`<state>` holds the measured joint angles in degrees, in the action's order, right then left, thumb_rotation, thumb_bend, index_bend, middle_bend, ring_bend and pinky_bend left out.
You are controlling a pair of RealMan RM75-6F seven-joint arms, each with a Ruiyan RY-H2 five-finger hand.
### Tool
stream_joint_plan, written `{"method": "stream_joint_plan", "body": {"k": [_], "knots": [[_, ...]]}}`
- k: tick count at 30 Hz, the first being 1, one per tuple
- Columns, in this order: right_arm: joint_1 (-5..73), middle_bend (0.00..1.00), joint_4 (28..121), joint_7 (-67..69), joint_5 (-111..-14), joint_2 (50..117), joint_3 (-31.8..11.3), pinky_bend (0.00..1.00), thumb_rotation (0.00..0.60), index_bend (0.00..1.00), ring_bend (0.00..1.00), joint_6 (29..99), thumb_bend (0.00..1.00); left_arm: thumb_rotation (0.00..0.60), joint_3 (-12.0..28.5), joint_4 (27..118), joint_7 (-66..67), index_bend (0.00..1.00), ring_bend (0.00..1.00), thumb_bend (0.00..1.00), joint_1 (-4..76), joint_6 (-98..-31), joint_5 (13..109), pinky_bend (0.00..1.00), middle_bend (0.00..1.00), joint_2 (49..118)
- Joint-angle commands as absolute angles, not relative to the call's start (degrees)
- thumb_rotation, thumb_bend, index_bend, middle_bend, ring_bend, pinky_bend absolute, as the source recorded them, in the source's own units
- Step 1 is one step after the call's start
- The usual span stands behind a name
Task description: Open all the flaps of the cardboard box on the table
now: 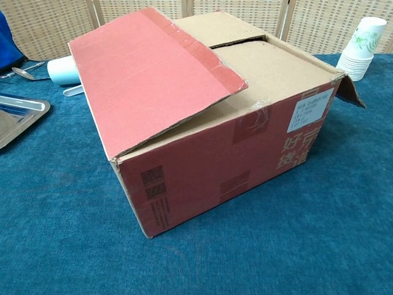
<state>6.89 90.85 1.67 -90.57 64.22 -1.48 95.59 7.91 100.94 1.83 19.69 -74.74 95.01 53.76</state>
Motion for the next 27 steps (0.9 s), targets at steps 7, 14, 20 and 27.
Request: {"method": "stream_joint_plan", "body": {"k": [7, 14, 20, 27], "knots": [[5.69, 0.0, 90.89, 2.2, -91.4, 63.95, -2.1, 0.0, 0.6, 0.0, 0.0, 96.38, 0.02, 0.6, 13.94, 108.87, -0.97, 0.14, 0.0, 0.11, 31.54, -61.59, 90.42, 0.0, 0.0, 49.42], [5.29, 0.0, 91.46, 1.26, -92.16, 63.92, -2.16, 0.0, 0.6, 0.0, 0.0, 95.82, 0.01, 0.6, 18.45, 112.78, -0.98, 0.16, 0.0, 0.1, 41.24, -49.43, 79.01, 0.0, 0.0, 49.09], [5.11, 0.0, 91.54, 0.98, -92.66, 64.13, -2.31, 0.0, 0.6, 0.0, 0.0, 95.45, 0.01, 0.6, 20.16, 113.55, 4.75, 0.17, 0.0, 0.1, 47.83, -43.99, 66.47, 0.0, 0.0, 51.46], [4.75, 0.0, 91.75, 1.71, -92.64, 63.94, -2.81, 0.0, 0.6, 0.0, 0.0, 95.41, 0.0, 0.594, 18.18, 113.83, 16.42, 0.25, 0.0, 0.0, 57.59, -42.21, 49.12, 0.0, 0.0, 54.27]]}}
